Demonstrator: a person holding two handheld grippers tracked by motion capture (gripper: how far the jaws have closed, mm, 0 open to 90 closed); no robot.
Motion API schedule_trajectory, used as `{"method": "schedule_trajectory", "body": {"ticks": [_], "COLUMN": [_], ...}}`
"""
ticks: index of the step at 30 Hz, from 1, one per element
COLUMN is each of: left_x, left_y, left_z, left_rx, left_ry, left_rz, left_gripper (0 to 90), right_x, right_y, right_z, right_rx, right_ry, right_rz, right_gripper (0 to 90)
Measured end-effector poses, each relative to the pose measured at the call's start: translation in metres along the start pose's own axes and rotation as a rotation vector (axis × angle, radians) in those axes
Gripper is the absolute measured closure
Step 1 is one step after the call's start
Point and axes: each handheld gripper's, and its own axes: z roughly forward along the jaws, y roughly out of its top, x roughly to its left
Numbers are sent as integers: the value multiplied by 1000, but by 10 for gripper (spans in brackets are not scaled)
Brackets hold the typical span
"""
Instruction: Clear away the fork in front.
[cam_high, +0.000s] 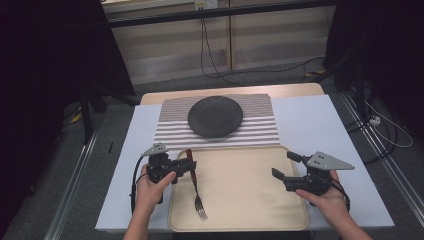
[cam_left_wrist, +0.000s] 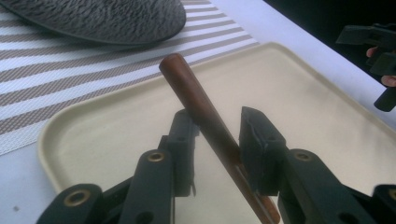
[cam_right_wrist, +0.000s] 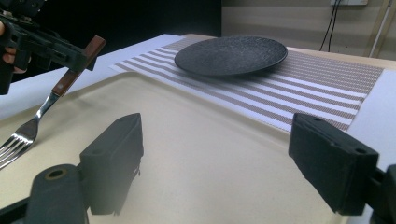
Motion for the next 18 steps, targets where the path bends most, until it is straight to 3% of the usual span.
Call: {"method": "schedule_trajectory", "body": {"ticks": [18], "left_x": [11], "left_y": [-8], "left_z": [4], "left_rx": [34], "left_ry": [11], "left_rz": [1], "left_gripper": [629], "right_x": [-2], "right_y": [0], "right_z": [3], "right_rx": [1], "right_ry": [-9], "right_rz": [0], "right_gripper": [177]}}
